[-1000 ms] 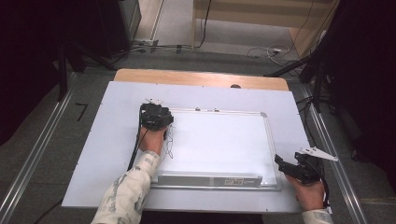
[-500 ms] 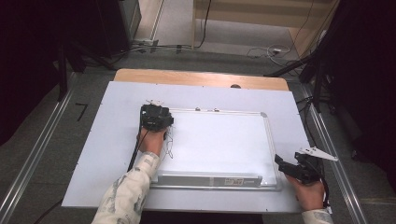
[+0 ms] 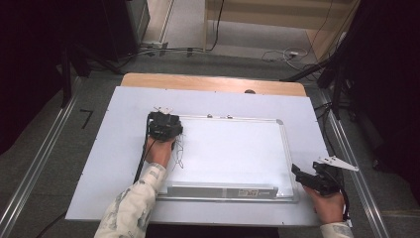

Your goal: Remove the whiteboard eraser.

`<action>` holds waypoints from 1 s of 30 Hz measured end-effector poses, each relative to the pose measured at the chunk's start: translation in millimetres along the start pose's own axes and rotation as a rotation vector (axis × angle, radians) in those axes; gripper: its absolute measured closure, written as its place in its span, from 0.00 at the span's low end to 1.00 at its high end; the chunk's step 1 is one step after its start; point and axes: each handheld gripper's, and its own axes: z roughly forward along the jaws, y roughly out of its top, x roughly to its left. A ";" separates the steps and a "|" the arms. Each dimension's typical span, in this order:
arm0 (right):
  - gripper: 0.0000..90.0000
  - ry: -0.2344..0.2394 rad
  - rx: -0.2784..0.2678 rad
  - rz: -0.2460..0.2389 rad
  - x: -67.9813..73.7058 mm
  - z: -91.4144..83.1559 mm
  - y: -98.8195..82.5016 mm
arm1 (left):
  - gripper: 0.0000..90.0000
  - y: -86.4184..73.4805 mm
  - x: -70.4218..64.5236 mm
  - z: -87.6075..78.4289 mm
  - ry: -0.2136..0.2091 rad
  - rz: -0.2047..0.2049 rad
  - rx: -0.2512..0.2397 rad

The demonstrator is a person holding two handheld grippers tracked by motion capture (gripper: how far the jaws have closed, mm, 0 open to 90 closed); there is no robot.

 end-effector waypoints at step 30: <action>0.18 -0.010 0.006 0.004 0.4 -0.7 -1.0 | 0.44 -22.6 -10.5 -54.4 -0.149 0.040 -0.072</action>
